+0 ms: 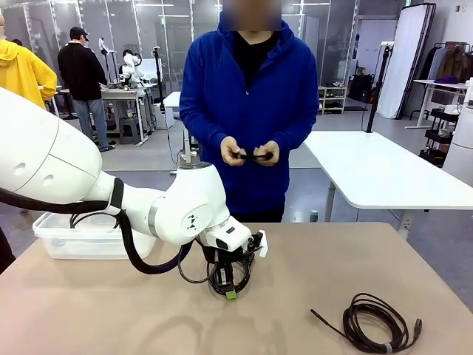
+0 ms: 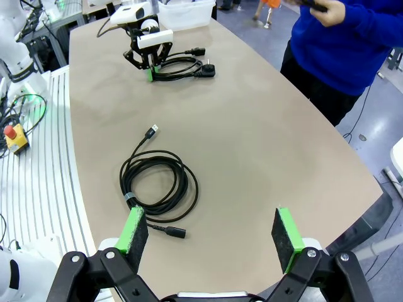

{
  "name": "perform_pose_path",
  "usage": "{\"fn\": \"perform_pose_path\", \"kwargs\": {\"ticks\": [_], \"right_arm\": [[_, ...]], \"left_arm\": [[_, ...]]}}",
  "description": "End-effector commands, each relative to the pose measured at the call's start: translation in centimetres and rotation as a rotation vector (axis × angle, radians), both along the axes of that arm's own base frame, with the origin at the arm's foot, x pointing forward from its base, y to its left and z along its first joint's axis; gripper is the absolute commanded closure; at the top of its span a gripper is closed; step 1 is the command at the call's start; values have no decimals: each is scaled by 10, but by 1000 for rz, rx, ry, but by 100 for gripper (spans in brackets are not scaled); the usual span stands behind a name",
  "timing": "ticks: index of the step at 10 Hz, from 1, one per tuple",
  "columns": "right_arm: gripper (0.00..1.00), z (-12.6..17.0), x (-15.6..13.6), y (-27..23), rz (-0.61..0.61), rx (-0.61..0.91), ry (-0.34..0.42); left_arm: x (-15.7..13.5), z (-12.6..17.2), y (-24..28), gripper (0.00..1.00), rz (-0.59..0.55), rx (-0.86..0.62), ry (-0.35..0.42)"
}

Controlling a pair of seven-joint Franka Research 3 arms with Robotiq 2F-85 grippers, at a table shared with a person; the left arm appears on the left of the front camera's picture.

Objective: Organize and store the cables.
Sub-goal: Place the Power Cable into the Organizing box.

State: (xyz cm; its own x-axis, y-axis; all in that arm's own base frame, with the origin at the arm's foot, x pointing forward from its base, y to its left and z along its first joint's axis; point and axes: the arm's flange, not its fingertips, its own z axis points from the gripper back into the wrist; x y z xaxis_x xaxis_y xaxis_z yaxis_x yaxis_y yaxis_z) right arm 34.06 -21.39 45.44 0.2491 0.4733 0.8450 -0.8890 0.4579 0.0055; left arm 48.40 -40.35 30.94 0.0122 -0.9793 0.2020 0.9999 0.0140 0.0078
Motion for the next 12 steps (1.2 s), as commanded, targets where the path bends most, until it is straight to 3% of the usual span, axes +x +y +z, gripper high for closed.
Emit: {"fn": "perform_pose_path", "kwargs": {"ticks": [1, 2, 5, 7, 9, 10, 11, 12], "right_arm": [[0, 0, 2, 0, -2, 8, -12], [0, 0, 2, 0, -2, 8, -12], [0, 0, 2, 0, -2, 8, -12], [0, 0, 2, 0, -2, 8, -12], [0, 0, 2, 0, -2, 8, -12], [0, 0, 2, 0, -2, 8, -12], [0, 0, 2, 0, -2, 8, -12], [0, 0, 2, 0, -2, 8, -12]], "left_arm": [[0, 23, -3, 100, 15, 30, -10], [2, 37, -3, 100, -4, 36, 1], [10, 138, 2, 100, -133, 83, 6], [18, 187, 16, 100, -182, 117, -18], [20, 201, 30, 100, -178, 108, -19], [18, 199, 33, 100, -193, 105, 28], [16, 210, 25, 100, -170, 106, -26], [16, 210, 25, 100, -170, 106, -26]]}}
